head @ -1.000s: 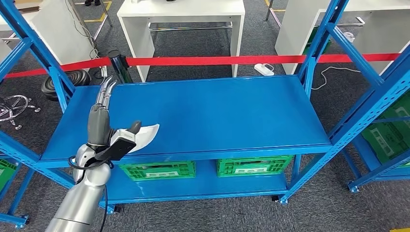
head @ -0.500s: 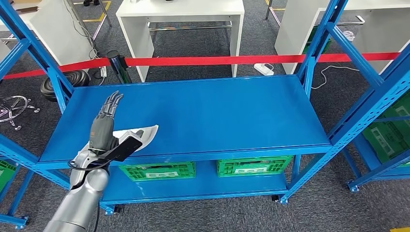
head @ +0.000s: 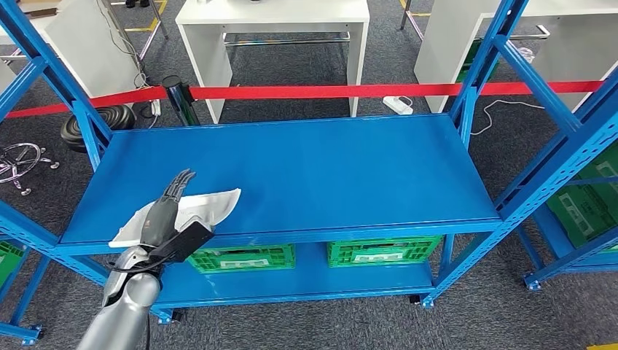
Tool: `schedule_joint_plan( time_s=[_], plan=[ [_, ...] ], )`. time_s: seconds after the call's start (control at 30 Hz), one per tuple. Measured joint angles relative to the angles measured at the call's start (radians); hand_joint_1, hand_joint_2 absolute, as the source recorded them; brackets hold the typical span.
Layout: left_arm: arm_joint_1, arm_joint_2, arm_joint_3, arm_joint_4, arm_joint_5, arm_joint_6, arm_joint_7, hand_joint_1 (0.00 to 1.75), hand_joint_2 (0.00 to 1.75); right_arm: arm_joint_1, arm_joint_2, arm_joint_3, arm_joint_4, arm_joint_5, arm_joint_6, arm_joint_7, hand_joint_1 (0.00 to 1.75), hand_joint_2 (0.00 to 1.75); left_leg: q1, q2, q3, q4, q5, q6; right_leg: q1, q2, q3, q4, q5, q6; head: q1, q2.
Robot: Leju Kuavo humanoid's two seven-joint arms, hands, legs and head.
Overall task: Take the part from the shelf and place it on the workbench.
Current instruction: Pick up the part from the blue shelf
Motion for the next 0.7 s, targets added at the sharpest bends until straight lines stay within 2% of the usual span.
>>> schedule_joint_plan(
  time_s=[0.23,0.43,0.7],
  plan=[
    [-0.025,0.008,0.025,0.095,0.091,-0.069,-0.049,0.00,1.75,0.000,0.000,-0.007,0.000,0.000,-0.003,0.021,0.00,0.00,0.000,-0.001,0.000,0.000,0.000,0.000,0.000,0.000,0.000,0.000,0.000,0.000,0.000,0.000],
    [-0.062,0.005,0.025,0.170,0.098,-0.076,-0.054,0.00,1.75,0.000,0.000,-0.007,0.000,0.000,-0.001,0.021,0.00,0.00,0.000,0.000,0.001,0.000,0.000,0.000,0.000,0.000,0.001,0.000,0.000,0.000,0.000,0.000],
    [-0.078,0.004,0.025,0.205,0.097,-0.076,-0.054,0.00,1.75,-0.001,0.000,-0.008,0.000,0.000,-0.001,0.018,0.00,0.00,0.000,0.000,0.001,0.000,0.000,0.000,0.000,0.000,0.001,0.000,0.000,0.000,0.000,0.000]
  ],
)
